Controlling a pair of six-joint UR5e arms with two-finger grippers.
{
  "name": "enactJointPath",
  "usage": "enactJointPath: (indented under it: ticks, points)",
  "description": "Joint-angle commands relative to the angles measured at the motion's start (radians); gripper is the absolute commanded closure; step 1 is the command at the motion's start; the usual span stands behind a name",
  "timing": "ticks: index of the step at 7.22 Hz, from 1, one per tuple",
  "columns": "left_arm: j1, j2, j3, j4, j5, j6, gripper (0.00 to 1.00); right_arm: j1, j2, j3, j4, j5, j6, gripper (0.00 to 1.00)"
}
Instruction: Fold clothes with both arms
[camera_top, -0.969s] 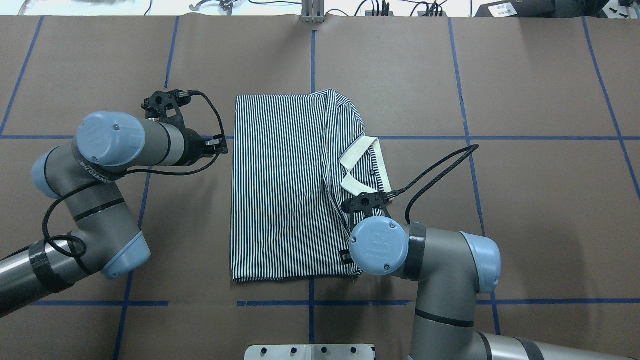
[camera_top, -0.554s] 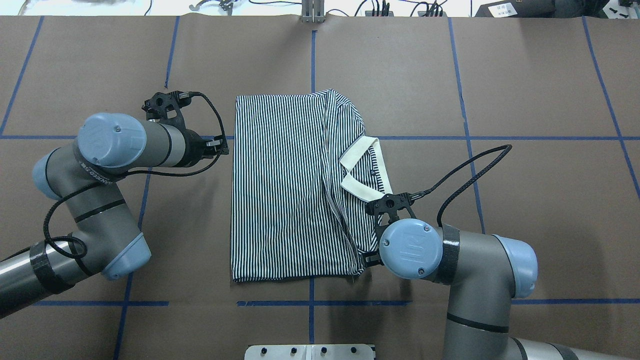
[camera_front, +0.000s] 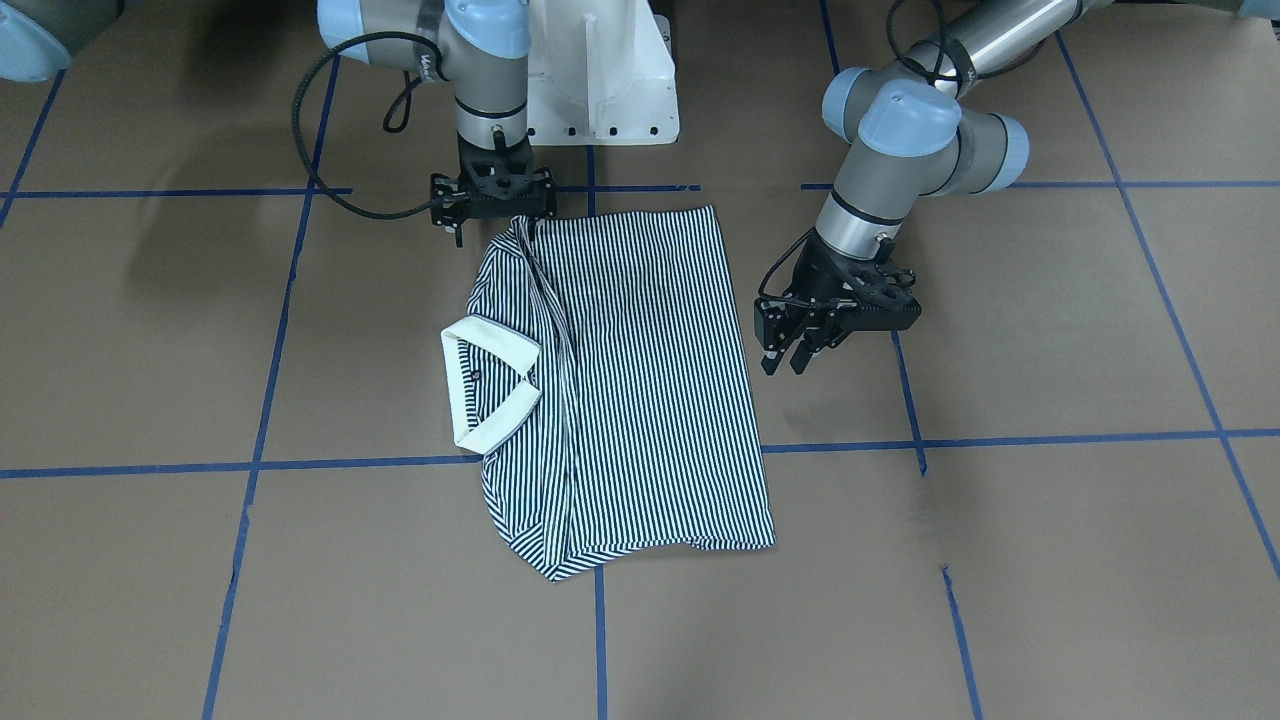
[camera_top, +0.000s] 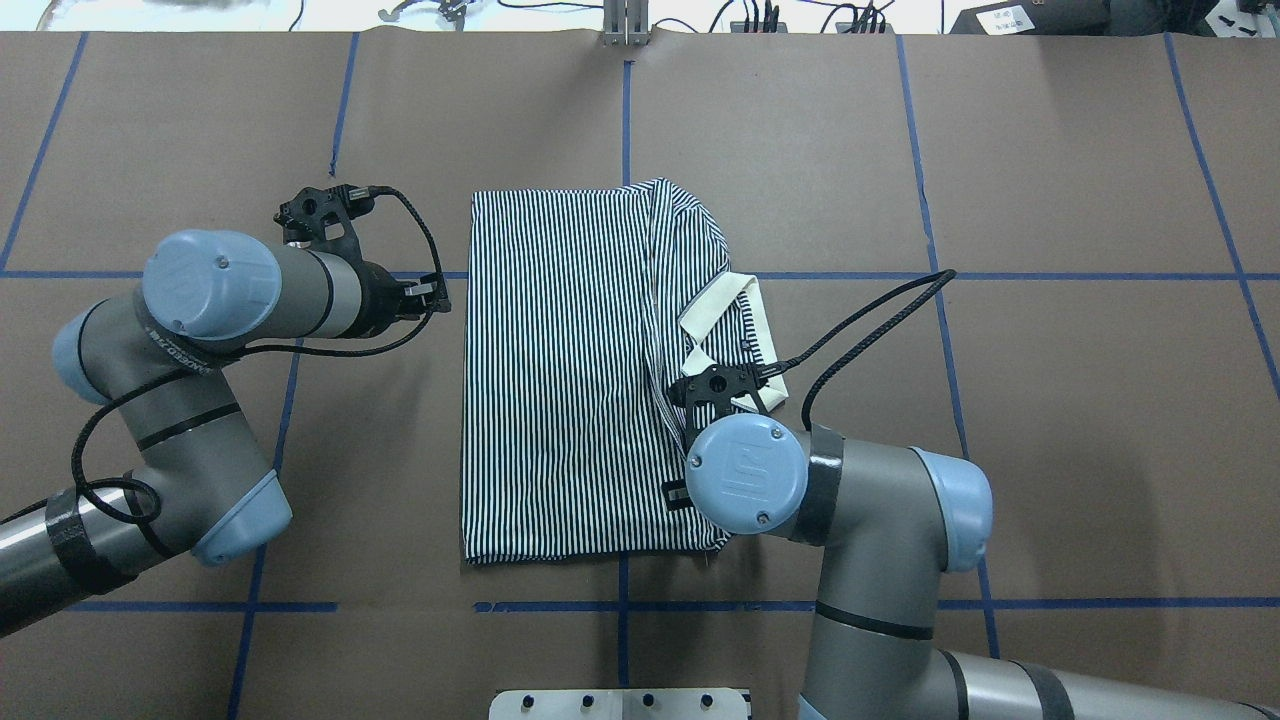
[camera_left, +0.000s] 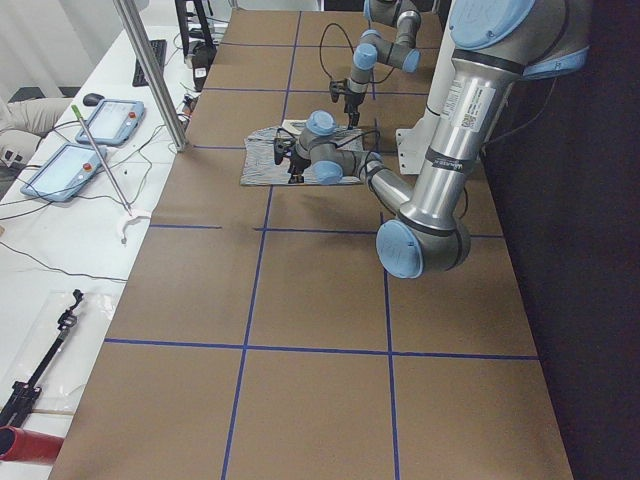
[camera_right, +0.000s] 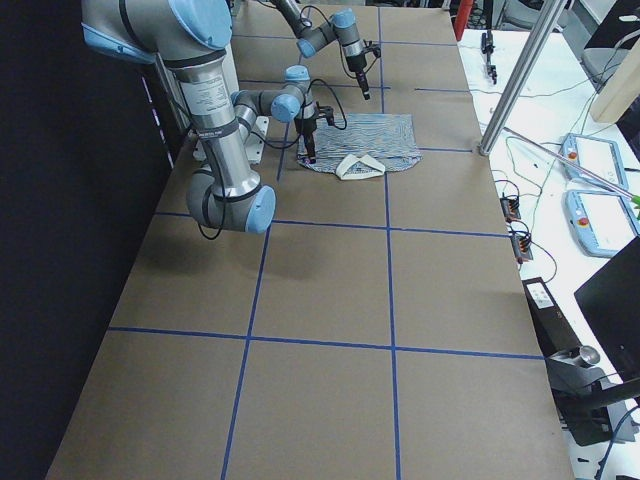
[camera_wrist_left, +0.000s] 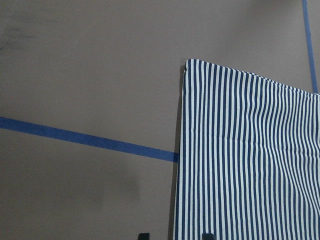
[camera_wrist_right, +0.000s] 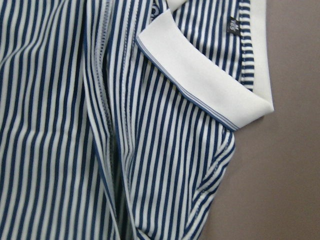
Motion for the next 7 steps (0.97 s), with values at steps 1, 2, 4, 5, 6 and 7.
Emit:
enactJointPath:
  ticks: [1, 2, 4, 5, 6, 7]
  points:
    - [0.000, 0.011, -0.004, 0.000, 0.001, 0.000, 0.54, 0.017, 0.087, -0.120, 0.001, 0.000, -0.007, 0.00]
    - [0.000, 0.011, -0.004, 0.000, 0.001, 0.000, 0.54, 0.031, 0.108, -0.147, 0.001, 0.000, -0.011, 0.00]
    - [0.000, 0.020, -0.022, 0.000, 0.001, 0.000, 0.54, 0.046, 0.106, -0.188, 0.001, 0.001, -0.042, 0.00]
    - [0.000, 0.020, -0.022, 0.000, 0.001, 0.000, 0.54, 0.066, 0.091, -0.187, 0.001, 0.009, -0.104, 0.00]
    - [0.000, 0.022, -0.022, 0.000, 0.001, 0.000, 0.54, 0.100, 0.080, -0.182, -0.008, 0.035, -0.139, 0.00]
    - [0.000, 0.022, -0.022, 0.000, 0.001, 0.000, 0.54, 0.144, 0.039, -0.153, -0.005, 0.078, -0.173, 0.00]
